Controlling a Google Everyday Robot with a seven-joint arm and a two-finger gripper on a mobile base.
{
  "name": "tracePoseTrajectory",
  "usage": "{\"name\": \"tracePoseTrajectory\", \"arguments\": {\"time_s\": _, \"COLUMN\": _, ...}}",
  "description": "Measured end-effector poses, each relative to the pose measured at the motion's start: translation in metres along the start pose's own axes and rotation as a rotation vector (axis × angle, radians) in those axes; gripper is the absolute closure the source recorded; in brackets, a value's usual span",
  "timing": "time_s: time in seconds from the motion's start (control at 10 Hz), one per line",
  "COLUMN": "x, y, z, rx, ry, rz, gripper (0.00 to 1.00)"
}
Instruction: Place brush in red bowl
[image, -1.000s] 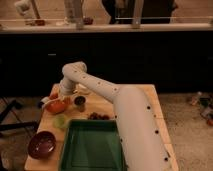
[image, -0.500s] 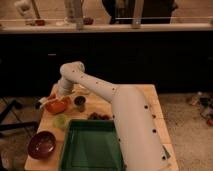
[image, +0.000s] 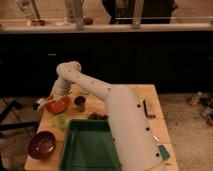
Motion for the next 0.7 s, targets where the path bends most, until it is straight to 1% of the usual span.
{"name": "tracePoseTrajectory", "arguments": {"time_s": 0.3, "x": 0.0066, "y": -0.0015, "z": 0.0054, "rx": -0.019, "ry": -0.001, "rz": 0.009, "gripper": 1.00}}
{"name": "tracePoseTrajectory", "arguments": {"time_s": 0.5, "x": 0.0082, "y": -0.0011, "z": 0.0065, "rx": -0.024, "ry": -0.003, "rz": 0.011, "gripper": 1.00}}
{"name": "tracePoseTrajectory", "arguments": {"time_s": 0.6, "x": 0.0083, "y": -0.0011, "z": 0.0064, "rx": -0.024, "ry": -0.003, "rz": 0.011, "gripper": 0.96}}
{"name": "tracePoseTrajectory", "arguments": {"time_s": 0.7, "x": 0.0085, "y": -0.0011, "z": 0.0063, "rx": -0.024, "ry": -0.003, "rz": 0.011, "gripper": 0.88}}
